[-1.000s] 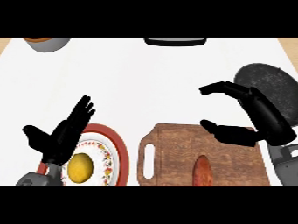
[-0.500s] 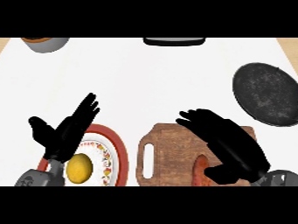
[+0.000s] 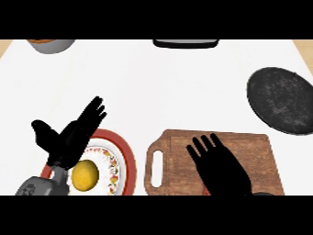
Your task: Pick the sweet potato from the cutting board and place it in the pan
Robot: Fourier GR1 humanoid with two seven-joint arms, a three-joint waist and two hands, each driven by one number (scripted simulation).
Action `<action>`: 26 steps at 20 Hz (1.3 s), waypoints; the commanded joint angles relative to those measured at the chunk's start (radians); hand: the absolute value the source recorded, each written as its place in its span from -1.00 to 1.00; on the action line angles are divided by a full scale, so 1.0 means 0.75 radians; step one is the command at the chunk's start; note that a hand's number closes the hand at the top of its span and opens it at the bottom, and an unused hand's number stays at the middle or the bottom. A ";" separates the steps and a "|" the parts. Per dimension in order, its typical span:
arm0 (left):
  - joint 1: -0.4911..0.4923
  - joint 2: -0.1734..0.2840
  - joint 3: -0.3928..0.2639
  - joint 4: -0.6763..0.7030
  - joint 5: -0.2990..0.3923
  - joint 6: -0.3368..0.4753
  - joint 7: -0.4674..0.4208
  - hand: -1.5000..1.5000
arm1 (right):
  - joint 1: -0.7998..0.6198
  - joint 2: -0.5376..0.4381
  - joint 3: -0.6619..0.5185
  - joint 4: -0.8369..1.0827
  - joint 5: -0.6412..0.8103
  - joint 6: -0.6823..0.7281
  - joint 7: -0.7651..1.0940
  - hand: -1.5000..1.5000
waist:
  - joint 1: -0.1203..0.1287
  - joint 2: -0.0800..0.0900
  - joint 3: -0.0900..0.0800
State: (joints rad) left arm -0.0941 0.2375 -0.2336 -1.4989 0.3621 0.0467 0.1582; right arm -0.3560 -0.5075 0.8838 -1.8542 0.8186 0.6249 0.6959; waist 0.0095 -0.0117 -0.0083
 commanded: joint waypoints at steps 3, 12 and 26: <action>0.015 0.005 -0.008 -0.028 0.002 -0.016 0.016 0.00 | 0.017 0.319 0.137 0.048 -0.022 0.460 0.450 -1.00 | -0.008 0.006 0.004; 0.049 -0.053 -0.050 -0.042 -0.074 0.048 -0.003 0.00 | 0.142 0.614 0.107 0.159 0.150 0.583 0.626 -1.00 | -0.019 0.011 0.009; 0.069 -0.076 -0.012 -0.077 -0.082 0.033 0.023 0.00 | 0.303 0.509 0.134 0.144 0.530 0.552 0.470 -1.00 | -0.015 0.014 0.011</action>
State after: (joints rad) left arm -0.0634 0.2135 -0.2207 -1.5554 0.3365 0.0517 0.1881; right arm -0.1599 -0.1209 0.9920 -1.7357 1.1762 1.0013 0.9664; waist -0.0034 -0.0027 -0.0005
